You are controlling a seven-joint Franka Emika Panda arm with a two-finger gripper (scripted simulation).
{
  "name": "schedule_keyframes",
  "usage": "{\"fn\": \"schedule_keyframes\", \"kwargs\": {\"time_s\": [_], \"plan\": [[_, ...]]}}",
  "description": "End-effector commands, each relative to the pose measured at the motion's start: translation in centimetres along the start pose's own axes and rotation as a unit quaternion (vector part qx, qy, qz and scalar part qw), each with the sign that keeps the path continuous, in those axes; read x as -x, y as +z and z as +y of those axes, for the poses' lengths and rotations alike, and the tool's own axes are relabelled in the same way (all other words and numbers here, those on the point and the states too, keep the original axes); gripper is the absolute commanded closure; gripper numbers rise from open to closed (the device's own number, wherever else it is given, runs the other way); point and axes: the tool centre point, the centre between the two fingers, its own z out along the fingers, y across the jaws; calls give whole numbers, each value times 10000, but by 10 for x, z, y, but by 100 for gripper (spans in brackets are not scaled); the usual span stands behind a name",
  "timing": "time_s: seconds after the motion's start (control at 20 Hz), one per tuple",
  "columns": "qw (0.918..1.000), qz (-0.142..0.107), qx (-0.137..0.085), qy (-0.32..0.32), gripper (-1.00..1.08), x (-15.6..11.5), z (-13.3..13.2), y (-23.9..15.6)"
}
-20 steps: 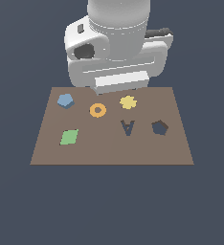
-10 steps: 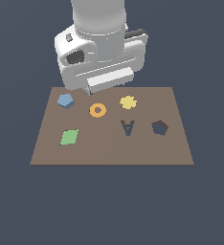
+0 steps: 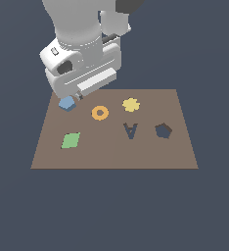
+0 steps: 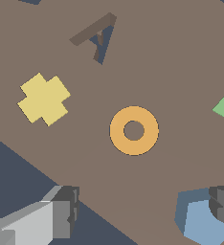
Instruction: Insert a designated object into the corresponding slot on a board.
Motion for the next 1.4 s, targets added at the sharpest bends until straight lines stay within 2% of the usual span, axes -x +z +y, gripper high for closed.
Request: {"fn": "schedule_keyframes", "kwargs": {"time_s": [0.0,0.7,1.05,1.35], "plan": [[9994,-1,7,-357,-92,12,9,8],[9825,-12,37,-1864,-92,53,58,41],[9742,-16,46,-2255,-92,60,74,50],[9711,-17,50,-2385,-92,62,80,53]]}}
